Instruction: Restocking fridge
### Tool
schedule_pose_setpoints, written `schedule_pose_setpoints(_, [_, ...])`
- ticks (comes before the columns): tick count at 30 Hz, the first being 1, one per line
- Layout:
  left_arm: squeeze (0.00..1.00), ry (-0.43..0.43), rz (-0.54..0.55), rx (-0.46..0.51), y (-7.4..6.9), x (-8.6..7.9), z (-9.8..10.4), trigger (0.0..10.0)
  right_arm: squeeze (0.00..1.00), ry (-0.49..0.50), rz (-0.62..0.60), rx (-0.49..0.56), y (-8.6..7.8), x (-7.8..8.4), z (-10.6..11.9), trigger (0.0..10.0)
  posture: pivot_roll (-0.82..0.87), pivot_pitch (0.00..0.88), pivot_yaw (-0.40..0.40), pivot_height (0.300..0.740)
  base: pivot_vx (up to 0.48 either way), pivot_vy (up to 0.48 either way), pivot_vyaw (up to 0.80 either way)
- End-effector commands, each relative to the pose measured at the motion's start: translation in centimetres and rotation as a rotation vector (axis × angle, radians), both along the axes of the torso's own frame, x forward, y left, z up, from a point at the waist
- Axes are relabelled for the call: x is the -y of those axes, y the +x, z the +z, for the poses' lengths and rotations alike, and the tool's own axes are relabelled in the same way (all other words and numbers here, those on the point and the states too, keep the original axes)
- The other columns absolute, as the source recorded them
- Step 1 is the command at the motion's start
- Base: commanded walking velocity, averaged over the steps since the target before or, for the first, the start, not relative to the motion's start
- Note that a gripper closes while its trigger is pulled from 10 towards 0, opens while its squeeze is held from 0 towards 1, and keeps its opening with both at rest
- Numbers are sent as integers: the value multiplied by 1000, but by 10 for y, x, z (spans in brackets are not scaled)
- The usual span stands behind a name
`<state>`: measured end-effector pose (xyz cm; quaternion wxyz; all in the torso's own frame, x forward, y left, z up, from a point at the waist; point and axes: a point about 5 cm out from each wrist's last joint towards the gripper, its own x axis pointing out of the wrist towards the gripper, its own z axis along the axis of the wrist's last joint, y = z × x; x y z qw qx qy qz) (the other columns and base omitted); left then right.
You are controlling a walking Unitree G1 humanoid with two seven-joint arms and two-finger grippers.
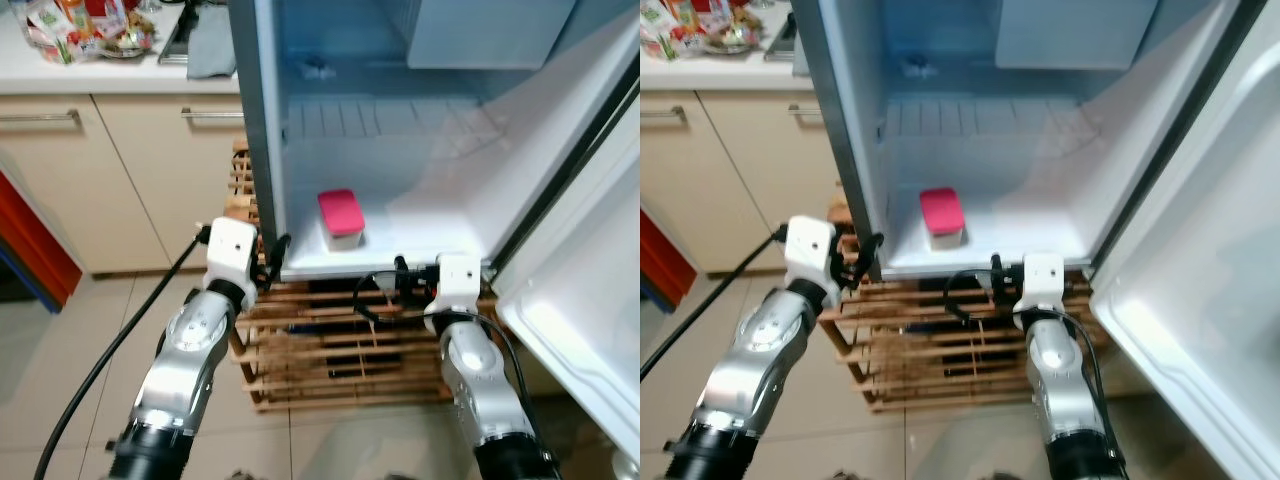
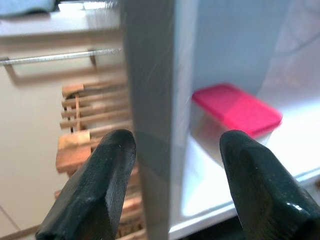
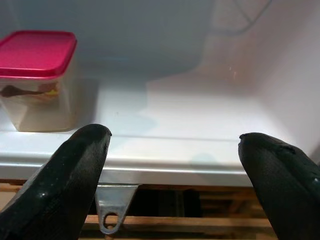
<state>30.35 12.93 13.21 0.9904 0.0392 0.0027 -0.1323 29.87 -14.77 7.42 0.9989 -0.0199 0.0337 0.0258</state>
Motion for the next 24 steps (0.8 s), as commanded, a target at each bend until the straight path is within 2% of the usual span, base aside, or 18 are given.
schedule_pose_setpoints(1, [0, 1, 21, 4, 2, -2, -1, 10000, 94, -10, -19, 58, 10, 6, 17, 10000, -73, 0, -41, 740, -386, 0, 0])
schedule_pose_setpoints(3, [0, -10, 22, 1, 2, -2, -4, 10000, 94, -29, -31, 85, 15, 12, 22, 10000, -69, 0, -44, 740, -384, 0, 0])
schedule_pose_setpoints(5, [0, -15, 28, 1, 1, -1, -7, 10000, 98, -44, -30, 78, 14, 14, 18, 10000, -64, 0, -52, 740, -382, 0, 0])
schedule_pose_setpoints(11, [0, -6, 11, 9, 0, 5, -8, 10000, 98, -55, 0, 43, -1, 11, 4, 10000, -103, 0, -28, 740, -382, 0, 0])
schedule_pose_setpoints(13, [0, -3, 4, 17, 3, 7, -9, 10000, 98, -71, -9, -17, -8, 16, -9, 10000, -116, 0, -16, 740, -300, 0, 0])
schedule_pose_setpoints(15, [0, 4, 7, 4, 8, 8, -10, 10000, 90, -73, -51, -63, -16, 25, -21, 10000, -130, 0, -4, 740, 0, 0, 0])
schedule_pose_setpoints(19, [0, -4, -13, 10, 13, 12, -8, 10000, 94, -95, -100, -70, -28, 34, -26, 10000, -158, 0, 23, 740, 0, 0, 0])
schedule_pose_setpoints(24, [0, -29, -48, 1, 15, 20, -9, 10000, 90, -124, -96, -74, -35, 36, -29, 10000, -174, 0, 34, 740, 0, -478, 0])
